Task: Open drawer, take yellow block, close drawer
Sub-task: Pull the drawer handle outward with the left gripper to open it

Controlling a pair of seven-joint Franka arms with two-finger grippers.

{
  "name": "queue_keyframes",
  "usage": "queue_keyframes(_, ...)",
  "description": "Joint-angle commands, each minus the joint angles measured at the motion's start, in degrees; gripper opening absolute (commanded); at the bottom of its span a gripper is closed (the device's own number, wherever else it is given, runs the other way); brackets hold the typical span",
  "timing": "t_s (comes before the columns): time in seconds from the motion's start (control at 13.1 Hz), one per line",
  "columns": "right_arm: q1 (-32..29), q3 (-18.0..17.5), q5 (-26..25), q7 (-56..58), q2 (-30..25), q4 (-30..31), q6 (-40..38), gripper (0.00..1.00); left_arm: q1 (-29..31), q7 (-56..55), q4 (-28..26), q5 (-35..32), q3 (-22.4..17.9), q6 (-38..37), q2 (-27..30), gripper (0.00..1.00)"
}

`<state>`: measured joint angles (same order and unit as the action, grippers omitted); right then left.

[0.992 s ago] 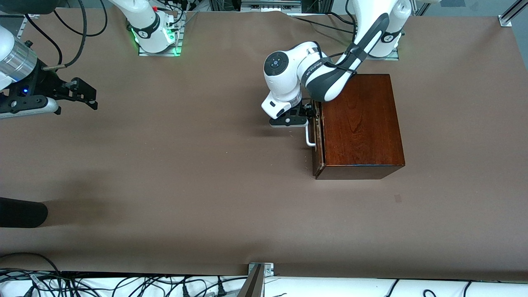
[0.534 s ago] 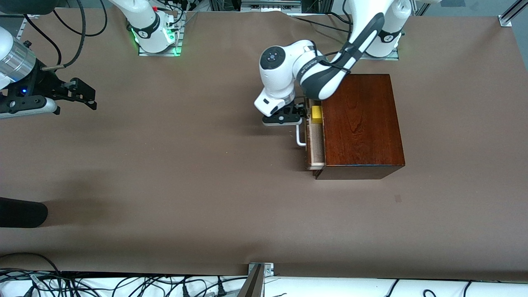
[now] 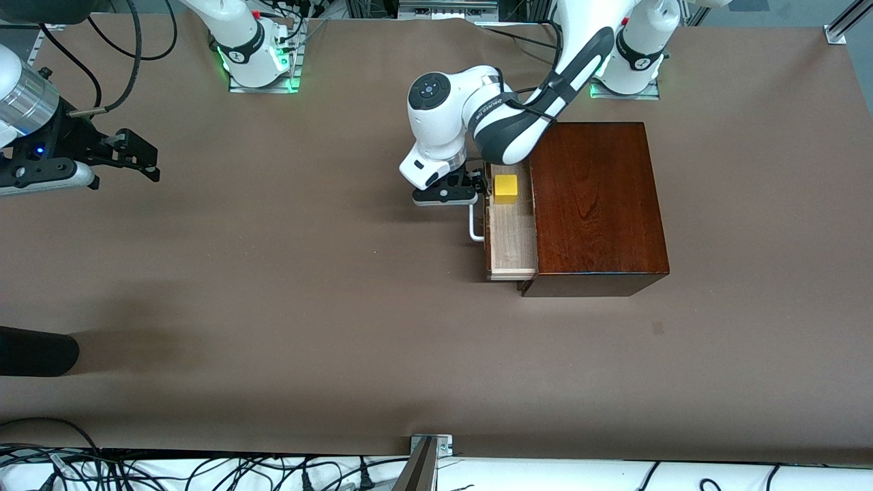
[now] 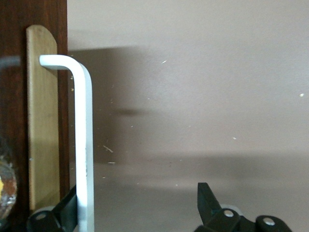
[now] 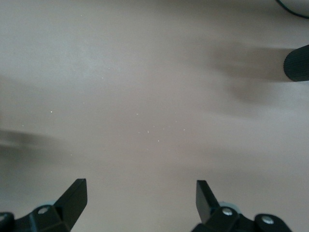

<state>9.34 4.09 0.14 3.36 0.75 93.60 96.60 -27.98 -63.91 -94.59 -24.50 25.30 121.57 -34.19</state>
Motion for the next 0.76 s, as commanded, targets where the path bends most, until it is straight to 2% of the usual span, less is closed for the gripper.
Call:
queue_keyframes(0.0,-0.1,0.2,1.0,0.2,0.4,-1.1,-0.6,1.00,-1.1,-0.3,4.3,-0.6,0.5,3.9,-3.0,1.00)
queue_keyframes(0.31,-0.1,0.2,1.0,0.2,0.5,-1.2,-0.6,1.00,-0.7,-0.2,4.4,-0.6,0.5,1.5,-0.2,1.00)
queue_keyframes(0.69,-0.1,0.2,1.0,0.2,0.4,-1.2,-0.7,1.00,1.7,3.2,5.4,-0.3,0.5,-10.2,7.1,1.00)
